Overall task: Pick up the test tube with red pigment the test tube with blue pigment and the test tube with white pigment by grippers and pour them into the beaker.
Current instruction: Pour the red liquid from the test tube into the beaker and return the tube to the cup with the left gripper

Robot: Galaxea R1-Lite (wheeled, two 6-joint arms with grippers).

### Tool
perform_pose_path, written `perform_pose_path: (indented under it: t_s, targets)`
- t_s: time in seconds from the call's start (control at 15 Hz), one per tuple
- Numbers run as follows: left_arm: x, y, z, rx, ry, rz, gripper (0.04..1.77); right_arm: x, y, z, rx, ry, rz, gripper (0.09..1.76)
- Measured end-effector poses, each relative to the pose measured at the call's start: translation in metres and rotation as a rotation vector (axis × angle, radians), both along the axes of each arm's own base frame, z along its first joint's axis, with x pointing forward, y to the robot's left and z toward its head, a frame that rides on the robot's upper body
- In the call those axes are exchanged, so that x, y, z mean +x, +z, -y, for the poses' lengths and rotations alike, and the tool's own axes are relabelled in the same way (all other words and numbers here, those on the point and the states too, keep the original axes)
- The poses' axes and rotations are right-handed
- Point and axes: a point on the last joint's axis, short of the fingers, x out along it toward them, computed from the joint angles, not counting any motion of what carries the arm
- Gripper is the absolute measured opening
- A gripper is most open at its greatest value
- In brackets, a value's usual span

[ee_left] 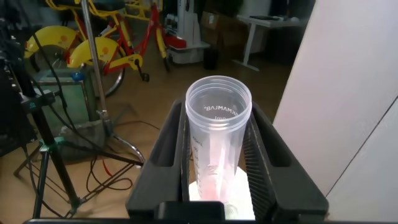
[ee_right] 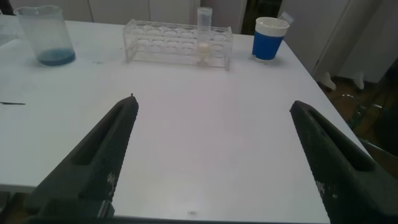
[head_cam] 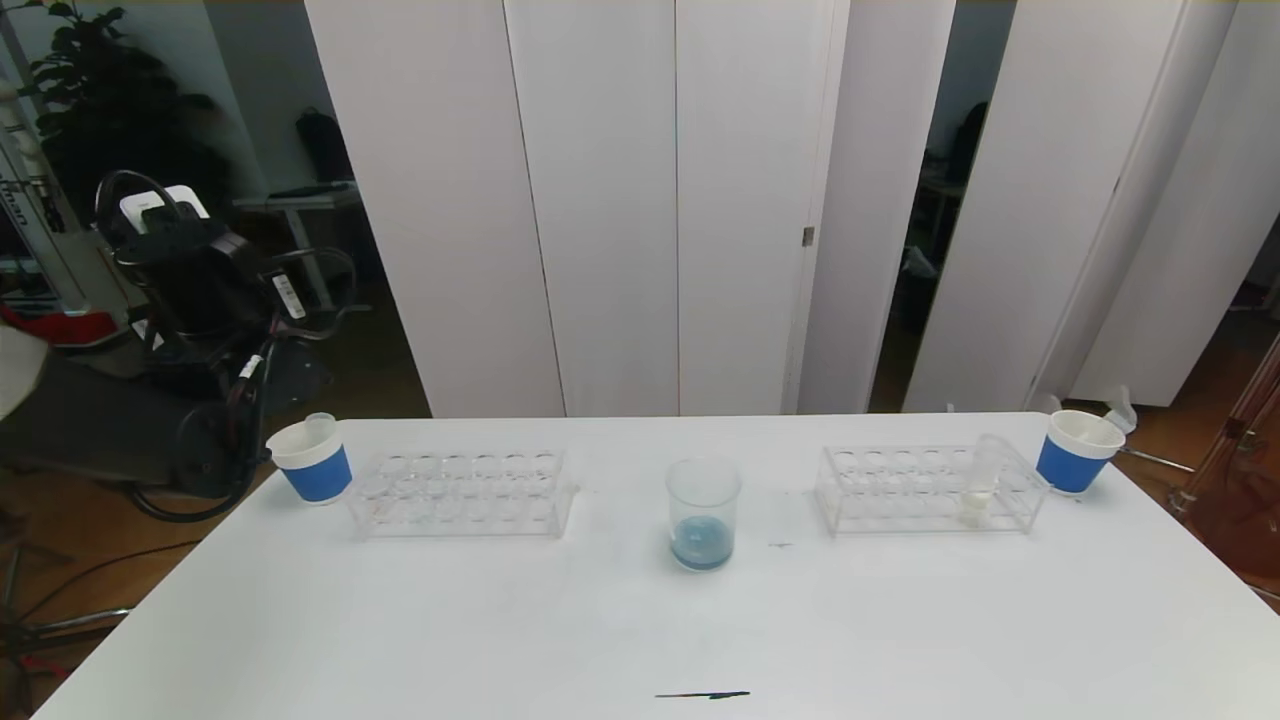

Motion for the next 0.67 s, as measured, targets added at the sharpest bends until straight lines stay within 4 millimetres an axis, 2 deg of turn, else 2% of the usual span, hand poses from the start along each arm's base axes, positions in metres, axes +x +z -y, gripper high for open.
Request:
perform_pose_path:
  t_s: [0.67]
  targets:
    - [0.034, -0.076, -0.041, 0.022, 0.004, -0.043, 0.60, 0.000, 0.000, 0.000, 0.000, 0.000, 0.000, 1.75]
